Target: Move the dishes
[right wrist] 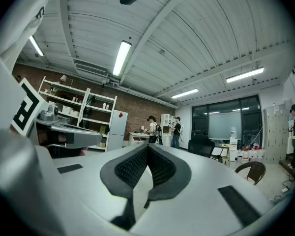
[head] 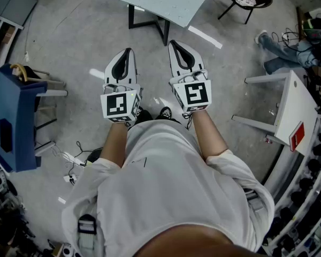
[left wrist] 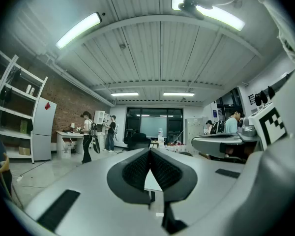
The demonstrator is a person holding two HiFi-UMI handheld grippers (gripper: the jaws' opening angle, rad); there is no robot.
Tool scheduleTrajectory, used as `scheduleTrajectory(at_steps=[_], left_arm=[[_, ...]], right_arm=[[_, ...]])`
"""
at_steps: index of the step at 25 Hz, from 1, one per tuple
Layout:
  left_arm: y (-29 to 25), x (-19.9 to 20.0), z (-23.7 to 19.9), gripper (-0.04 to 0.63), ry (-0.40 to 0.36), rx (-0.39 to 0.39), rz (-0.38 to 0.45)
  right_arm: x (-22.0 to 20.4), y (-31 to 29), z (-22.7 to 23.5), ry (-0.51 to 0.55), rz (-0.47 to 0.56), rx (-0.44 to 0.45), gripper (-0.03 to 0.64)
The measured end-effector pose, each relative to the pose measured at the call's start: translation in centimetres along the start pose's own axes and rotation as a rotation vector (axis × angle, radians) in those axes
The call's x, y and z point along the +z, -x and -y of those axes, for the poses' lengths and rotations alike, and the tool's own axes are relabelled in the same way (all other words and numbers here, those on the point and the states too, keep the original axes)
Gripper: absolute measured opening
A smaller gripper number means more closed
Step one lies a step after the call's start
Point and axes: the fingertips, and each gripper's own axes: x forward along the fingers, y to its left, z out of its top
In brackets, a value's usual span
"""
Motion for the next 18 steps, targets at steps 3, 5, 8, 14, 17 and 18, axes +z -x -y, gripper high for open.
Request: scheduleTrajectory(at_steps=[3, 5, 8, 14, 17, 18], left_arm=[[0.3, -0.4, 0.4, 0.018, 0.005, -0.011, -0.009], [0.7, -1.0, 0.9, 0.018, 0.006, -0.021, -0.026], [1.3, -2.2, 1.2, 0.018, 0.009, -0.03, -0.061], [1.7, -3.5, 0.5, 0.018, 0.007, -0.04, -0.106], [1.6, -4.2, 0.2, 0.018, 0.012, -0.05, -0.121], [1.6, -4.5, 0.1, 0.018, 0.016, -0.052, -0.127]], right_arm=[[-0.5, 0.5, -0.4, -0.007, -0.007, 0.017, -0.002], [-1.3, 1.3, -0.5, -0.011, -0.026, 0.023, -0.002], [-2.9, 2.6, -0.3, -0.021, -0.06, 0.018, -0.002], [-4.6, 3.1, 0.0, -0.042, -0.096, -0.012, -0.002], [-4.8, 3.0, -0.1, -0.04, -0.096, -0.013, -0.002], [-5.0, 3.0, -0.2, -0.042, -0.097, -0.01, -0.002]])
